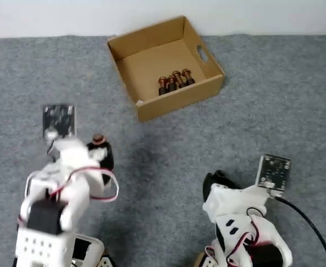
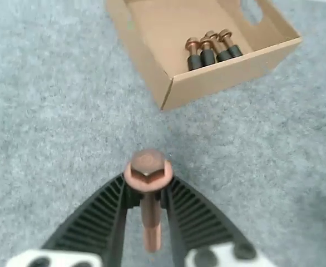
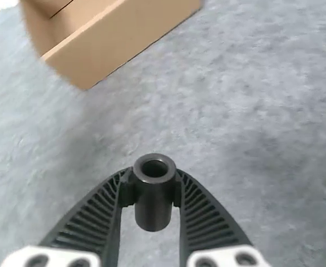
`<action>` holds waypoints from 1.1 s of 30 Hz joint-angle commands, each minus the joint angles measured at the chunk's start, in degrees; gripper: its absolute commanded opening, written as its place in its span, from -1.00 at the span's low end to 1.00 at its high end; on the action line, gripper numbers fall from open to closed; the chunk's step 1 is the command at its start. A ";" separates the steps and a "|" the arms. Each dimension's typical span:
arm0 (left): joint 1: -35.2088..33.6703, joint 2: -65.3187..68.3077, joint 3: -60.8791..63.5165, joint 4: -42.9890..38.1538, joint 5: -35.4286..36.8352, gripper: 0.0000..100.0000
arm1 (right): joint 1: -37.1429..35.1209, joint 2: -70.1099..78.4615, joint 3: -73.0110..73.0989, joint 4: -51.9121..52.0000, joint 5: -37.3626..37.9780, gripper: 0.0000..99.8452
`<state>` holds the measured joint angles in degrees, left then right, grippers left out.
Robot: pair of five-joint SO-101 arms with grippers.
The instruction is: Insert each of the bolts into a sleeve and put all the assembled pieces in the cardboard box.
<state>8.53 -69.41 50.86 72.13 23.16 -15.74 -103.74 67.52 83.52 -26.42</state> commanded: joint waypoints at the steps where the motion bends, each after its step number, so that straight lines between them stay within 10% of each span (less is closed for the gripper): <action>1: 0.26 -9.67 2.59 -2.29 -0.79 -0.99 | -5.49 0.04 -0.88 -1.19 0.62 -0.98; 16: 12.13 -34.99 11.65 -2.20 2.55 -0.99 | -29.67 0.31 3.43 -14.29 16.00 -0.98; 33: 25.32 -33.58 9.45 -5.80 13.63 -0.99 | -37.32 0.31 6.51 -21.76 33.49 -0.98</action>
<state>33.23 -103.34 63.08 68.62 36.26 -52.13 -103.21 74.55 63.56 5.32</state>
